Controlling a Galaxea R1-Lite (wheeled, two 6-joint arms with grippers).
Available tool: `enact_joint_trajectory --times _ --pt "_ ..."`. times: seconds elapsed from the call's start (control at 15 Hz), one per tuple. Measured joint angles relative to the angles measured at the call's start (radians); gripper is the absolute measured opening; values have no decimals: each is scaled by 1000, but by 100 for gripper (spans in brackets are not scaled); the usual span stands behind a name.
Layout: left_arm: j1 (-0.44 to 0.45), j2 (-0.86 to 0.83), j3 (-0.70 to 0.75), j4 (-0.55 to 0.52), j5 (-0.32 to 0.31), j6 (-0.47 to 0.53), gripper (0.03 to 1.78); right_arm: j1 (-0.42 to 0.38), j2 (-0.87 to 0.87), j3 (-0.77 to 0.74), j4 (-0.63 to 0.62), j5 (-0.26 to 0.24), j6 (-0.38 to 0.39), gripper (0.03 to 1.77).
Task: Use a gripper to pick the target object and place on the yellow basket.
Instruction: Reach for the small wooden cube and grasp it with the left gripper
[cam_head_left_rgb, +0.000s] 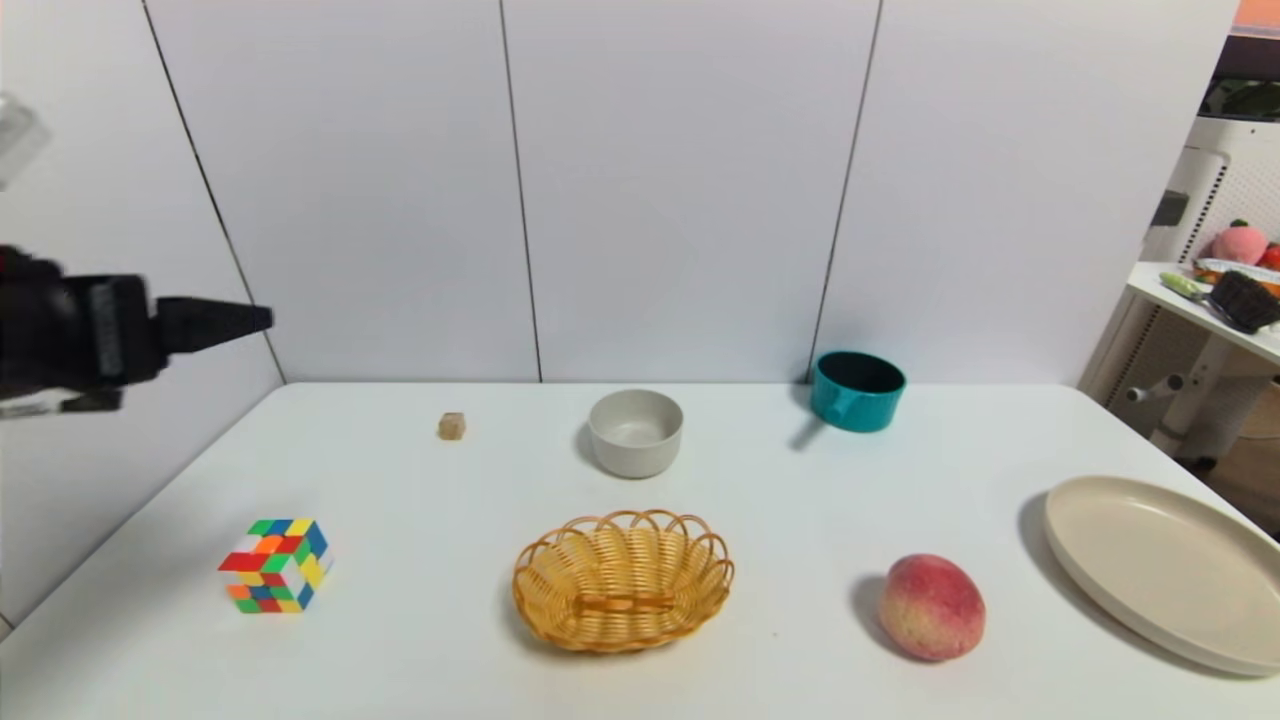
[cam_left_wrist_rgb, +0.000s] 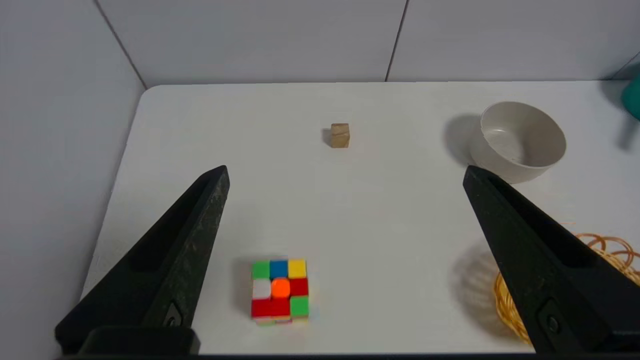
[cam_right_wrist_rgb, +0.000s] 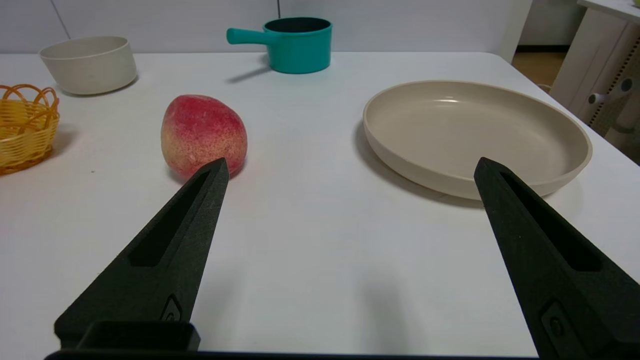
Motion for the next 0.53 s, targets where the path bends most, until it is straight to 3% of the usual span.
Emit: enact_joint_trajectory --times 0.27,0.4,0.53 --pt "-59 433 -467 260 2 0 169 0 0 0 0 0 0 169" --pt "-85 611 -613 383 4 0 169 0 0 0 0 0 0 169" --pt "-100 747 -709 439 5 11 169 0 0 0 0 0 0 169"
